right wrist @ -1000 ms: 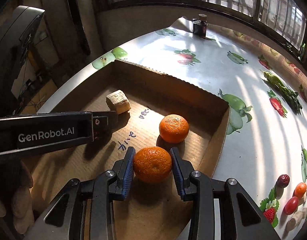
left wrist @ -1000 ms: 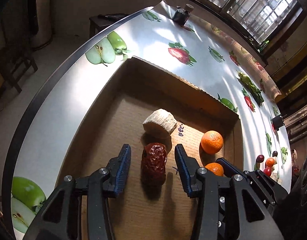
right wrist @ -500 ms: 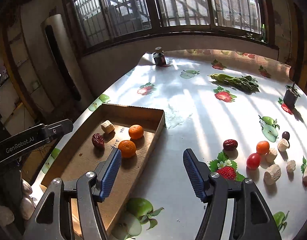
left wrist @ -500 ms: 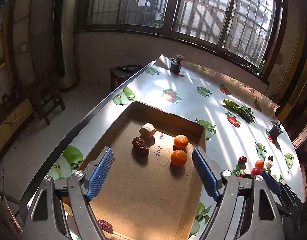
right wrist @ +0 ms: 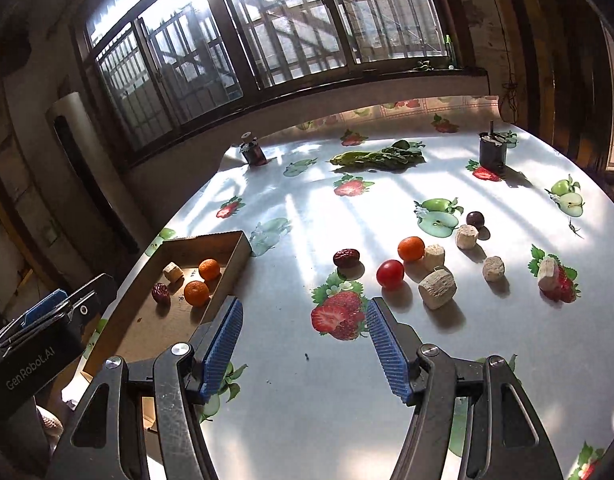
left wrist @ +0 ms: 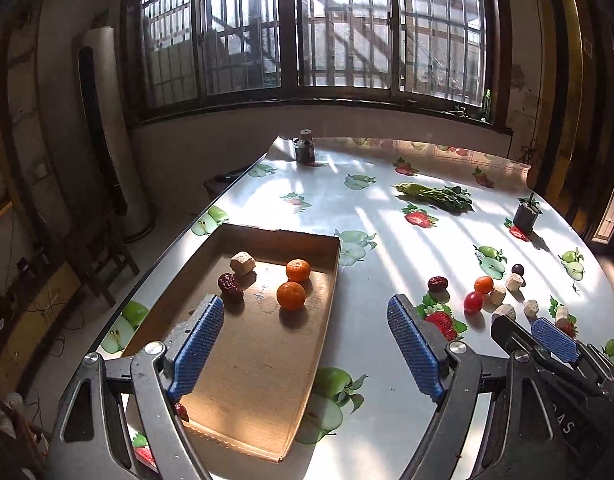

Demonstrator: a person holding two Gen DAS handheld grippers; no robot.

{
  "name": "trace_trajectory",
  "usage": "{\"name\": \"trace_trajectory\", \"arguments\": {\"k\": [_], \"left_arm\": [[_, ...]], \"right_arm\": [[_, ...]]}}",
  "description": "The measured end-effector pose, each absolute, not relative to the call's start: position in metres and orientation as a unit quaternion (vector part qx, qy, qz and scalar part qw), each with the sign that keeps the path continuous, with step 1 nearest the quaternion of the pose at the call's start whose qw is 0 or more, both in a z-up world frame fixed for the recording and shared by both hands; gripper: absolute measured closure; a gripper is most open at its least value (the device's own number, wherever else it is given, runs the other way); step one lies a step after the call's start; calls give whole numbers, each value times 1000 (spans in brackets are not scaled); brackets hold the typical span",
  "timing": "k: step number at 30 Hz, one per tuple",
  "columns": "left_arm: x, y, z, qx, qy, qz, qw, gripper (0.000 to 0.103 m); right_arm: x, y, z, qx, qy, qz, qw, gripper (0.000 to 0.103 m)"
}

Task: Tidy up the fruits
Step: 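Withdraw both open tools from the tray toward the remaining fruits, then grasp the red tomato with the left tool while the right tool grasps a root piece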

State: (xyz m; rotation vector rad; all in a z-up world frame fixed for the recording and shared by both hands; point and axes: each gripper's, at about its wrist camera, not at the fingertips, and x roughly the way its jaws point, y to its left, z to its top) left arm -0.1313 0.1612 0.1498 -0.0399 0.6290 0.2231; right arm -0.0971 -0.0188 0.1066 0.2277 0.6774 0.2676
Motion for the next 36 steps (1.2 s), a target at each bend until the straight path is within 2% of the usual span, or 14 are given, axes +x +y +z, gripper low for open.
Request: {"name": "trace_trajectory", "arguments": {"k": [12,18,25,33,34,36], "left_arm": [[-125,135,142,-10,334,75,940,20],[-108,152,123,-36,364,83,927,20],[-78,138,94,-65,420,31,905,20],[-14,98,78,-98,471,-66,874,20],[-6,93,74,-100,473,-76,872,21],[12,81,65,-102,485,-86,864,33]], "right_arm": [[-102,-63,102,145,328,112,927,34],[-94,-142,104,159,325,33,932,35],[-73,-223,91,151,360,-35,920,35],[-24,-250,63,147,408,-48,900,35],[-18,-249,57,146,414,-45,897,36],[-11,-246,46,146,425,-45,892,44]]}}
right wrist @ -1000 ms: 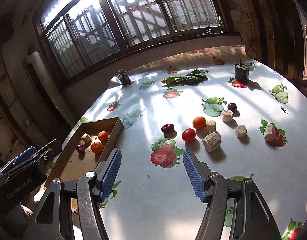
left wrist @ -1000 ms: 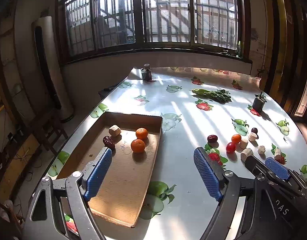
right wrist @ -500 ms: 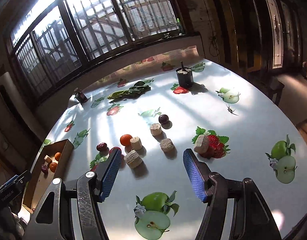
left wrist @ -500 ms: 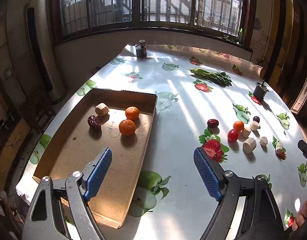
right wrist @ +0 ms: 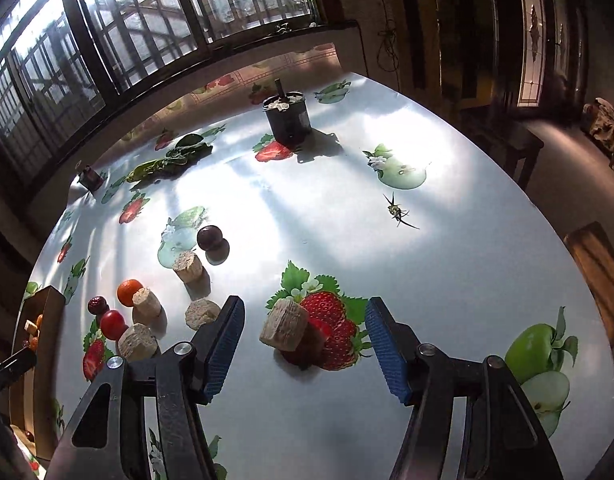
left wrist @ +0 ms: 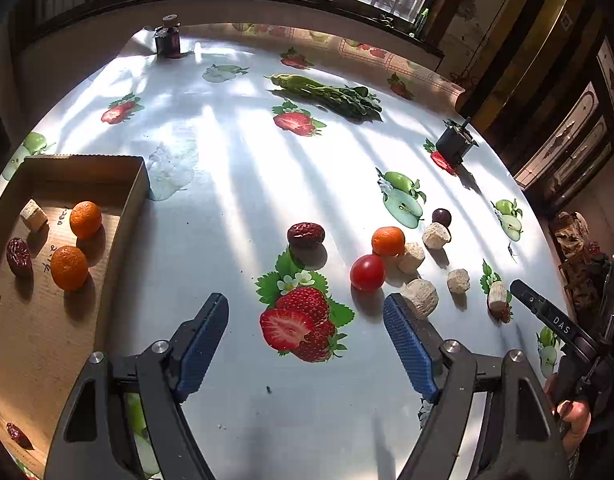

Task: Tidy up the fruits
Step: 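Grasp the red tomato with the left tool while the right tool grasps a root piece, then carry the tomato and root piece into the tray and open both tools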

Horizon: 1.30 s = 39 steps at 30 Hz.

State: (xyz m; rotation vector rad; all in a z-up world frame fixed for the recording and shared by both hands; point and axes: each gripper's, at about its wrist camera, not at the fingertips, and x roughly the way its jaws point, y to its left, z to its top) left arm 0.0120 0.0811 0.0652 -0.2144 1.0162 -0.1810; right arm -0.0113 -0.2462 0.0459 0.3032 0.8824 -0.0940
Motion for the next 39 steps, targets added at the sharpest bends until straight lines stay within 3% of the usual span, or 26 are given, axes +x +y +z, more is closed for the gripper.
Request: {"name": "trace_trajectory", "arguments": {"k": [1,8,18,20,25,27,28,39], "left_arm": [[20,76,60,-106,493,-92,859,40],[60,45,26,-116,518,-122,839,46],[60,14,19,-60,492,-132,858,46],[57,10,19,-46,487,-134,862,47],[48,3,17,-12,475,-134,869,60],[45,3,17,-6,473,-134,871,66],[45,4,17,-3,473,-131,871,75],[16,27,42,-39,462,-136,875,75]], "right_arm": [[-9,-245,41,147,429,-45,890,48],[-5,-237,27,133,432,-47,891,50],[-4,-234,19,136,432,-33,891,50],[-3,-231,18,131,432,-29,892,55],[-2,-223,18,112,430,-24,895,74],[-3,-219,18,101,428,-27,898,74],[-3,-218,18,99,427,-27,898,74],[-15,-215,34,103,410,-19,906,74]]}}
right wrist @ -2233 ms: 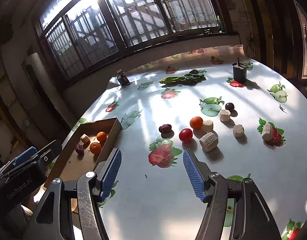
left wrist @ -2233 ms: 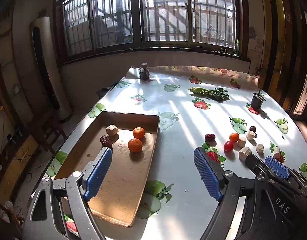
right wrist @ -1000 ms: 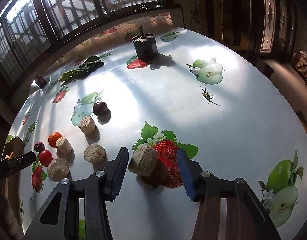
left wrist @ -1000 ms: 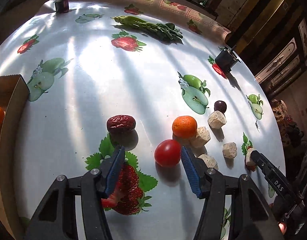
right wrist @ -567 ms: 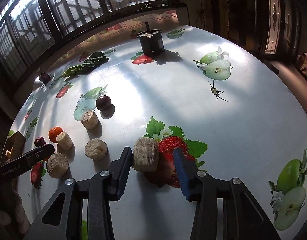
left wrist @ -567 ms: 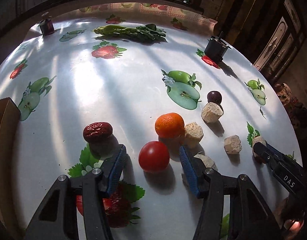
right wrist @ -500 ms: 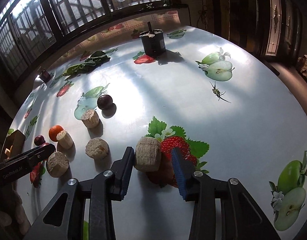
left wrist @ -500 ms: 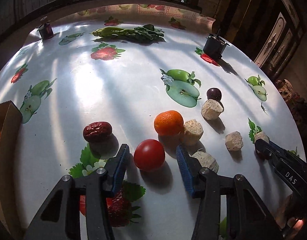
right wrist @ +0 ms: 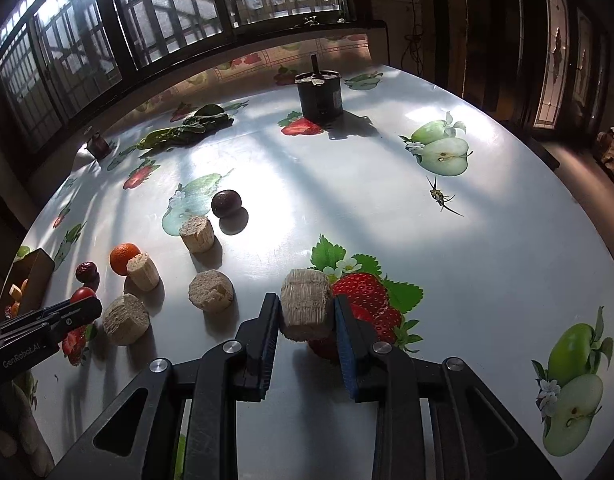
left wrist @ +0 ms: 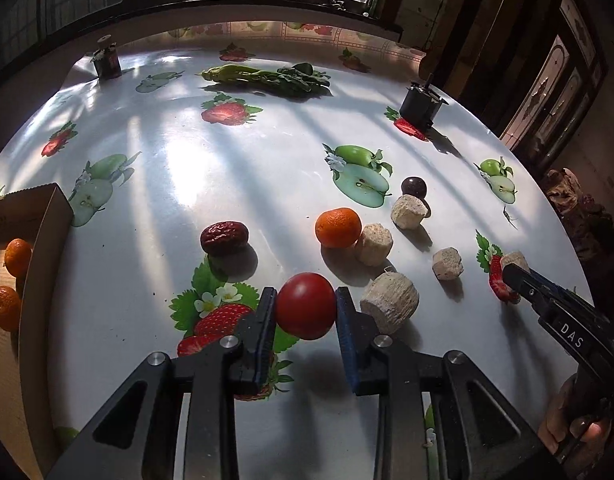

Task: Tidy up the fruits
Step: 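Carry the tomato and root piece into the tray and open both tools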

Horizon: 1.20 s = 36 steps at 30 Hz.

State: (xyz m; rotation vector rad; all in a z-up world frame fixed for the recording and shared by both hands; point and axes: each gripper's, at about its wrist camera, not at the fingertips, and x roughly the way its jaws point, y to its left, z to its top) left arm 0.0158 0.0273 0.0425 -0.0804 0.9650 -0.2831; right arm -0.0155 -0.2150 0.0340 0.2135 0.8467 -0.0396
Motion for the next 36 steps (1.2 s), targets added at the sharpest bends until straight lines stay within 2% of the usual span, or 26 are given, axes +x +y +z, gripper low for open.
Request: {"name": "trace_trajectory", "arguments": {"k": [10,20,29,36], "left_arm": [[-50,120,92,-114,414,-115,896,75],[-58,276,94,-142,407,32,902,75],[-35,346,51,-167,462,80,867,75],[-32,354,27,-172,488,76,852,75]], "right_arm": [[-49,-162,86,94,378,56,919,74],[-43,-5,123,50,381,223,896,74],[-22,148,81,-9,430,324,843,73],[-10,198,35,-40,475,321,818,73]]}}
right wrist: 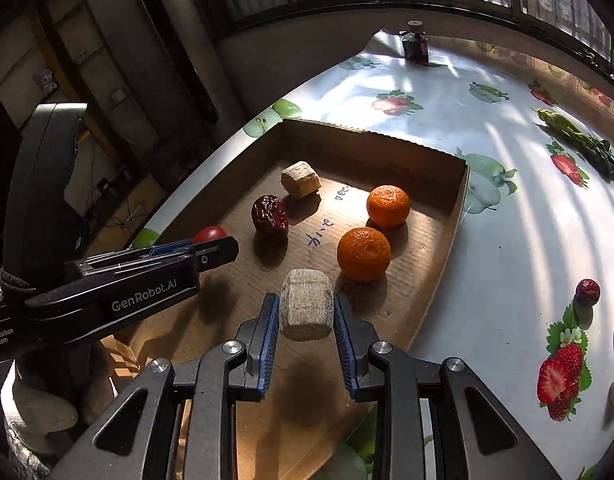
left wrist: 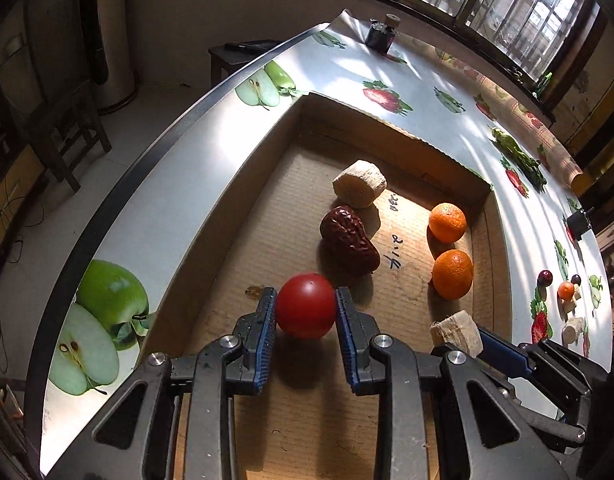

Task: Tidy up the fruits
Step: 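Carry the tomato and root piece into the tray and open both tools, then withdraw both open tools from the tray back over the table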

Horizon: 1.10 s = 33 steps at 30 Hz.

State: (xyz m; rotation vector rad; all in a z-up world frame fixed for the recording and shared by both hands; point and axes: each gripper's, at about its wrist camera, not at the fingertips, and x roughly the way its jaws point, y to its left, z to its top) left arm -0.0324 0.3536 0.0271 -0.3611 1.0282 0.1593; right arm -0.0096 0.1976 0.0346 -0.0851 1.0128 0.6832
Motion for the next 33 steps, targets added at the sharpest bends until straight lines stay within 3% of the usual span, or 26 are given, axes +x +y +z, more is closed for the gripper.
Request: {"name": "trace_trajectory", "arguments": {"k": [12,15,20,33], "left_arm": [[-46,360,41,-192,465,82,861,71],[-64,359,64,-209,435,81,872,58],[-103,341,104,-200,372,100,901,34],[-127,239,127,-132,360,73,921,31]], "right_arm": [[-12,212,23,-67,470,313,823,70],[-17,210,32,-66,456,316,829,57],[-30,195,58,-60,421,322,846,56],[-75,54,96,73,389,238,887,50]]}}
